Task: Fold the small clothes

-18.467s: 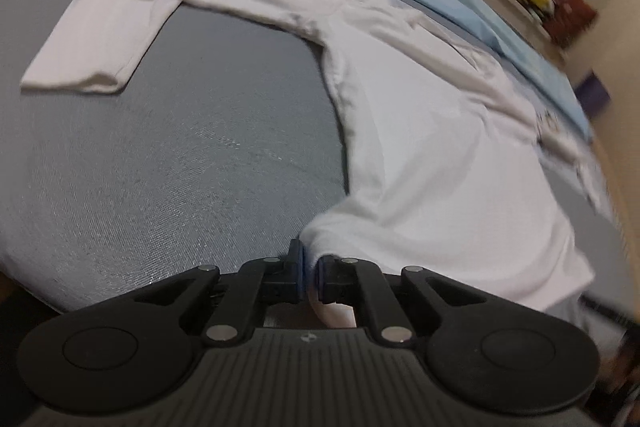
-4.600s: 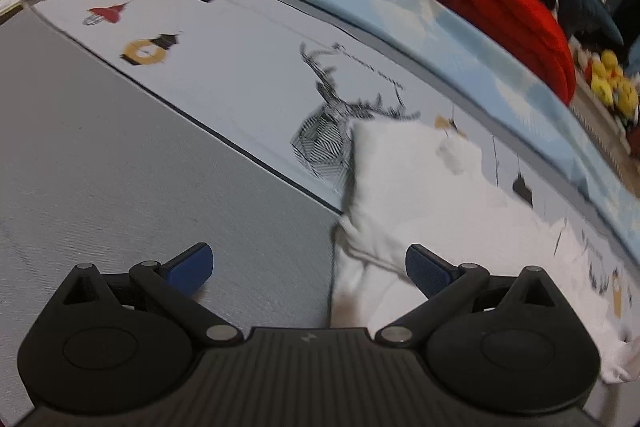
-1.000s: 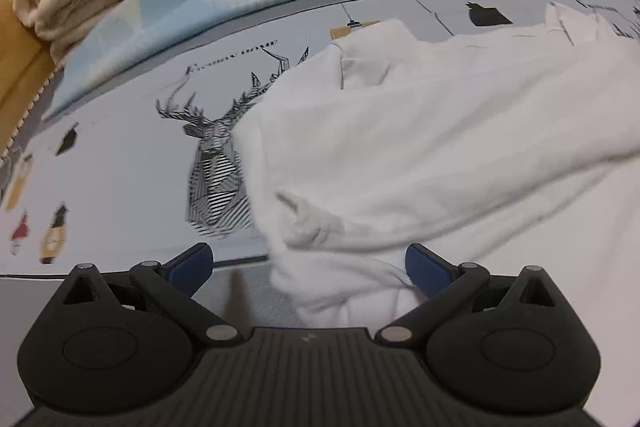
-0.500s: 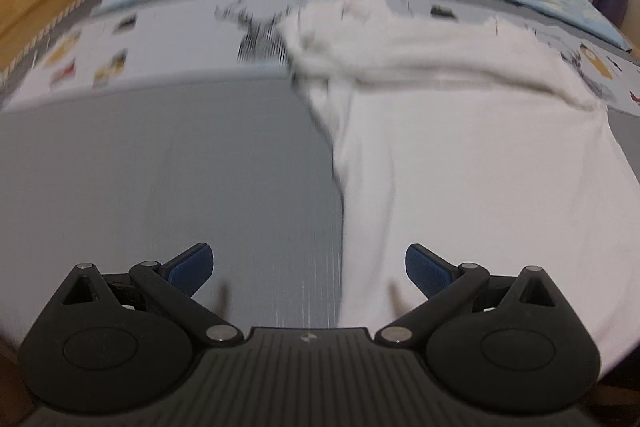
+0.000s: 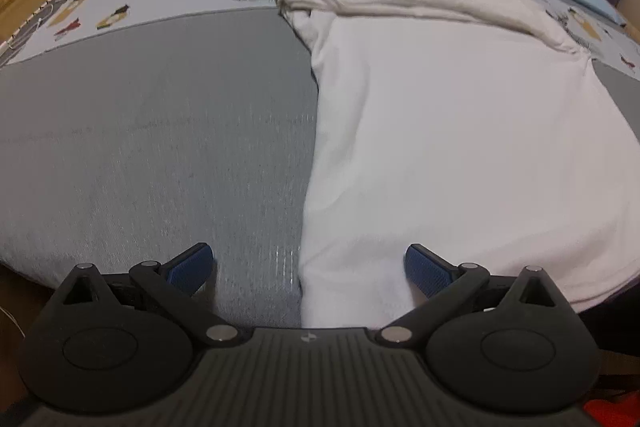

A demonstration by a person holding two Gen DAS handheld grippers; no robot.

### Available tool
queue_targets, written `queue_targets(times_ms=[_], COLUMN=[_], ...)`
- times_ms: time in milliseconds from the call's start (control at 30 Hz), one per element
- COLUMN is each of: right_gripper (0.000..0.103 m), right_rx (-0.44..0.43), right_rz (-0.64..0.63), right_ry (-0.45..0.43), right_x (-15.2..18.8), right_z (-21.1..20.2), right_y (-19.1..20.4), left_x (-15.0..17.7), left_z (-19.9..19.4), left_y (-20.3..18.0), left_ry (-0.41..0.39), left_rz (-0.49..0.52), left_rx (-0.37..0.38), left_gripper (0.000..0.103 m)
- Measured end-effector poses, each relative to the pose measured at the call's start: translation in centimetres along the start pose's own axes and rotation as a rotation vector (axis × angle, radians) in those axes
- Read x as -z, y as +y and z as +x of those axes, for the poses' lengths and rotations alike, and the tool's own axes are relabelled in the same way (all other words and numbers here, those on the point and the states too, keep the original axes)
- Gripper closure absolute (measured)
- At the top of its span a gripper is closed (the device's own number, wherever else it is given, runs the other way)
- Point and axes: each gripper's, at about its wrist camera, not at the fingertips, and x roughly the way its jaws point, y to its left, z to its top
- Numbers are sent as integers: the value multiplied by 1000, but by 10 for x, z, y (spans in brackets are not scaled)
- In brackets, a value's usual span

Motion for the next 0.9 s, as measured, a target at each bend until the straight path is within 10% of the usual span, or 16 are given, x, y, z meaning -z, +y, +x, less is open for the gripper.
queue_targets(times_ms=[200, 500, 667, 700, 767, 900], right_gripper=[18, 15, 20, 28, 78, 95], right_rx=[27, -50, -68, -74, -108, -179], right_rz=[91, 127, 84, 65, 37, 58], right_ry=[171, 157, 167, 166, 148, 159], right_x=[13, 25, 22, 22, 22, 23], right_z=[23, 15, 16, 16, 12, 6], right_y=[-26, -35, -26, -23, -18, -17], left_x=[6, 3, -4, -4, -1, 9], left_z=[2, -5, 3, 0, -6, -16], left_y=[8, 36, 33, 23, 3, -4], left_ry=[40, 37, 37, 23, -5, 15], left_rz=[-50, -291, -299, -229, -76, -48], left_rx=[64, 287, 282, 242, 183, 185], left_gripper=[1, 0, 1, 11, 77, 96])
